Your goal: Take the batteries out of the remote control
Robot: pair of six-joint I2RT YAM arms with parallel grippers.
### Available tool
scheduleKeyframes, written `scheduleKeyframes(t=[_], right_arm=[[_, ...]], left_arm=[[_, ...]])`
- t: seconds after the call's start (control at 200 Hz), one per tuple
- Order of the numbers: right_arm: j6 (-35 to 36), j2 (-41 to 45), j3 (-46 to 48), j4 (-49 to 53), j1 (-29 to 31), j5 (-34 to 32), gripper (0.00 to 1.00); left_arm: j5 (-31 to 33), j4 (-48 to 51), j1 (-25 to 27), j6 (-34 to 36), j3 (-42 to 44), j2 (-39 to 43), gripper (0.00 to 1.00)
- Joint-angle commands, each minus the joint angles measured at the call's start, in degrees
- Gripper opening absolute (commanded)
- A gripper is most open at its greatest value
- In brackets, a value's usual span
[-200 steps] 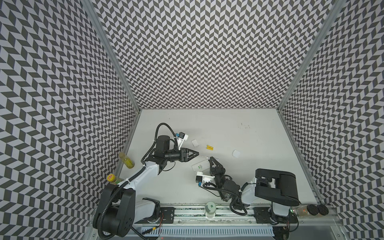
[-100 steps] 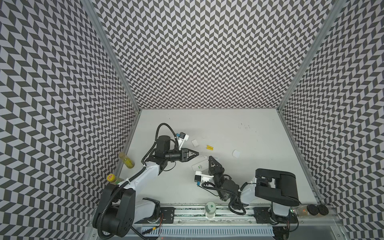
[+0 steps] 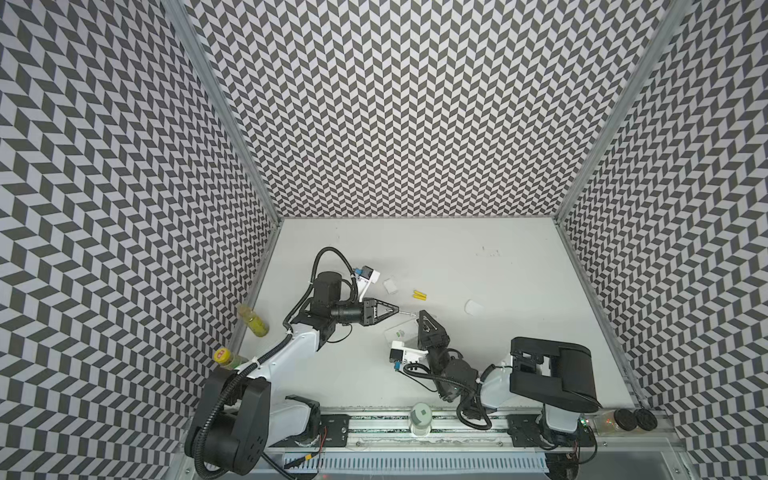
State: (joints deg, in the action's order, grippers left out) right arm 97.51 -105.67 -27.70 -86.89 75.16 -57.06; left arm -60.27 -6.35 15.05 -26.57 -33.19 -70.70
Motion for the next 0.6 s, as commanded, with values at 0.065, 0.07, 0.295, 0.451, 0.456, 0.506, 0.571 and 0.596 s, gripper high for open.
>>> scheduleKeyframes(t=[0.065, 0.07, 0.295, 0.451, 0.456, 0.506, 0.571, 0.596], right_arm=[[-2.6, 1.72, 1.51, -21.09, 0.28, -2.48, 0.67], [-2.68, 1.75, 1.6, -21.06, 0.31, -2.55, 0.67], [-11.17, 4.59, 4.14, -20.95, -0.5, -3.88, 0.92], [-16.93, 7.48, 4.33, -20.95, -1.97, -4.2, 1.0], [-17.19, 7.53, 4.33, -20.91, -2.0, -4.24, 1.0], [-19.39, 8.53, 4.03, -20.1, -2.6, -4.61, 0.99], [-22.6, 9.89, 3.27, -16.45, -3.37, -5.36, 1.0], [-24.44, 10.51, 3.06, -14.18, -3.66, -5.51, 0.99]], left_arm=[[1.51, -0.33, -1.98, 2.08, -0.98, 1.29, 0.0], [1.49, -0.29, -2.05, 2.11, -1.03, 1.32, 0.0], [0.4, 0.11, -5.05, 7.44, -3.51, 2.48, 0.0], [-2.05, -0.31, -6.46, 10.82, -4.05, 3.31, 0.0], [-2.13, -0.36, -6.49, 10.87, -4.06, 3.3, 0.0], [-2.88, -0.75, -6.88, 11.51, -4.16, 3.54, 0.0], [-3.19, -0.68, -7.46, 12.27, -4.54, 3.75, 0.0], [-3.27, -0.68, -7.62, 12.6, -4.67, 3.89, 0.0]])
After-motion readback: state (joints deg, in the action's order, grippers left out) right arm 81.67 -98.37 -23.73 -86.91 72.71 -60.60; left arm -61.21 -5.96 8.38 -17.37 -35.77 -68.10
